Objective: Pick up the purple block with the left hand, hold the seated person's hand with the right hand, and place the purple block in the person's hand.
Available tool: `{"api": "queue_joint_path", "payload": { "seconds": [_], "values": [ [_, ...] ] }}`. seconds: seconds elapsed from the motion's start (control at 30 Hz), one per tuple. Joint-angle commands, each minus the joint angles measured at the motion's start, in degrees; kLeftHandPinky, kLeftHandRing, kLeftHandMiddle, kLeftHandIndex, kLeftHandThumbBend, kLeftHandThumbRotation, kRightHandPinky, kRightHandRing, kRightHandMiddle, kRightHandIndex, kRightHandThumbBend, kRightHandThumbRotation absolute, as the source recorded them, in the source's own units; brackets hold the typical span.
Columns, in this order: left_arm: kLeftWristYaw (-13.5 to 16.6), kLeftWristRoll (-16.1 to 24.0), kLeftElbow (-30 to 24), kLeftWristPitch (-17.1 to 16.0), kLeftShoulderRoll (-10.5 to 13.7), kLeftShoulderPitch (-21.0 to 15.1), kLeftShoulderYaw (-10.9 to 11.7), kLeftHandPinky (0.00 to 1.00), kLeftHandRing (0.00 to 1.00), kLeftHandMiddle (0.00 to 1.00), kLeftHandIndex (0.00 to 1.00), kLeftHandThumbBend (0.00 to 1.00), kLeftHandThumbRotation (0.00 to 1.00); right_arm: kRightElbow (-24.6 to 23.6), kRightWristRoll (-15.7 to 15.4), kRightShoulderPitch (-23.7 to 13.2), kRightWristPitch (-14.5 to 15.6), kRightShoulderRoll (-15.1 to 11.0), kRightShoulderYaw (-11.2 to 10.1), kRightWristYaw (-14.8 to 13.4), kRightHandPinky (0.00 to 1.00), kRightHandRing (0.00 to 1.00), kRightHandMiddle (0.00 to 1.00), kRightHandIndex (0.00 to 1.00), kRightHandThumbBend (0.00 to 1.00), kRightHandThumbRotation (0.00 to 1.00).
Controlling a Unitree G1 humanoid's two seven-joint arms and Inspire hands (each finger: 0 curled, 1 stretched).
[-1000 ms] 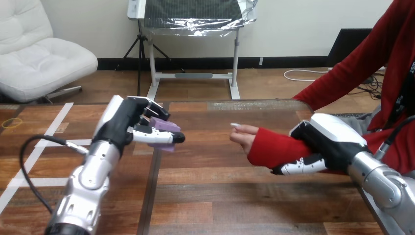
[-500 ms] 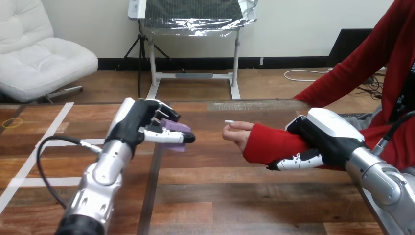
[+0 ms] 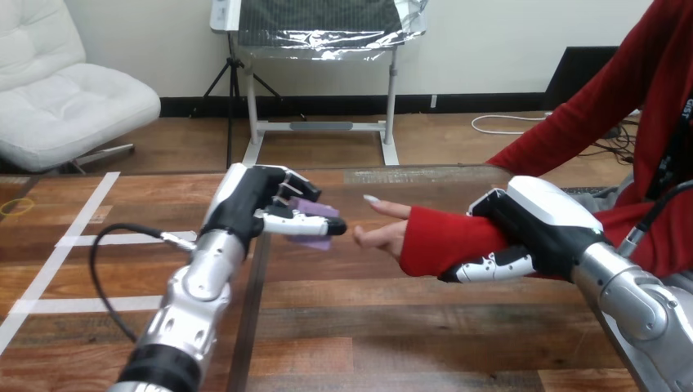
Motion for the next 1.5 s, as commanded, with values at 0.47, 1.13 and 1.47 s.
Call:
{"api": "queue_joint_path", "payload": {
  "seconds": [0.47, 1.13, 1.47],
  "values": [
    [1.38, 0.20, 5.27, -4.55, -3.89, -11.50, -0.73, 0.40, 0.42, 0.43, 0.41, 0.84, 0.00, -7.80, 2.72, -4.24, 0.06, 3.15, -2.00, -0.67, 0.21, 0.25, 0.29, 0.30, 0.72, 0.46],
    [1.87, 0.22, 8.04, -5.03, -6.96, -15.52, -1.20, 0.40, 0.41, 0.41, 0.40, 0.87, 0.00, -9.72, 1.92, -4.20, 1.51, 4.60, -1.15, -0.69, 0.20, 0.23, 0.28, 0.29, 0.72, 0.48],
    [1.77, 0.36, 7.86, -5.24, -8.24, -16.28, -1.94, 0.39, 0.40, 0.41, 0.40, 0.87, 0.00, -10.36, 1.75, -4.03, 1.97, 4.99, -1.06, -0.68, 0.19, 0.23, 0.27, 0.28, 0.71, 0.50]
  ]
}}
